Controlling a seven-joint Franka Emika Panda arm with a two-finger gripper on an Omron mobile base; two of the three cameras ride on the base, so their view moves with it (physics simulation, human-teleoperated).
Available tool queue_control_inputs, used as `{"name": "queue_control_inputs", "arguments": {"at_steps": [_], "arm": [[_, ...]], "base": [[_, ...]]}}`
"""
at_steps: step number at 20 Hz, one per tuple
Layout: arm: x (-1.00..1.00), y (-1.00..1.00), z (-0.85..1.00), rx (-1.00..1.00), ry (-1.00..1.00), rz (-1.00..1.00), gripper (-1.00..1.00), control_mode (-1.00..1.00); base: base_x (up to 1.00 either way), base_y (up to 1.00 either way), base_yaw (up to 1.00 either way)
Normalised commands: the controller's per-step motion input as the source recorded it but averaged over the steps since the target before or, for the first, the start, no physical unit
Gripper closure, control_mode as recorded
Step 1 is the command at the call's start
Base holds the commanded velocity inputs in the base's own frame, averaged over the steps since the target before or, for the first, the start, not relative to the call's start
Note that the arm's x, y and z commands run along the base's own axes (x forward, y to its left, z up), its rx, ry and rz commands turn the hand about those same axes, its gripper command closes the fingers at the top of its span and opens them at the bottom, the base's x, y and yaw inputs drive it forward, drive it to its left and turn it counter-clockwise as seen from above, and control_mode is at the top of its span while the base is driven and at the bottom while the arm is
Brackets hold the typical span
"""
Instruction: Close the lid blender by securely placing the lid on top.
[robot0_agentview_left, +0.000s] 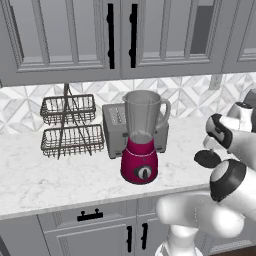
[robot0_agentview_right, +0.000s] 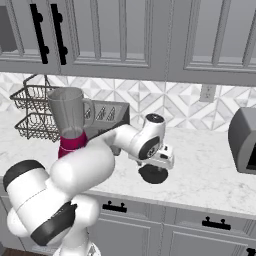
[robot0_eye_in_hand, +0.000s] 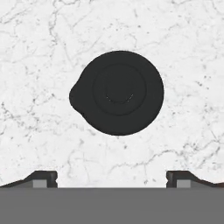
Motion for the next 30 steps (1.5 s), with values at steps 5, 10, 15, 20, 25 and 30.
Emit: {"name": "queue_control_inputs", "arguments": {"at_steps": [5,10,15,20,25,30], "arm": [[0.25,0.02,-0.5,-0.02,0.0,0.0,-1.0,-1.0],[0.42,0.0,-0.17,-0.01,0.0,0.0,-1.0,-1.0],[0.33,0.0,-0.27,0.0,0.0,0.0,-1.0,-1.0],[0.24,0.0,-0.34,0.0,0.0,0.0,-1.0,-1.0],[0.13,-0.1,-0.21,0.0,0.0,0.0,-1.0,-1.0],[0.19,-0.18,-0.08,0.0,0.0,0.0,-1.0,-1.0]], "base": [[0.0,0.0,0.0],[0.0,0.0,0.0],[0.0,0.0,0.0],[0.0,0.0,0.0],[0.0,0.0,0.0],[0.0,0.0,0.0]]}}
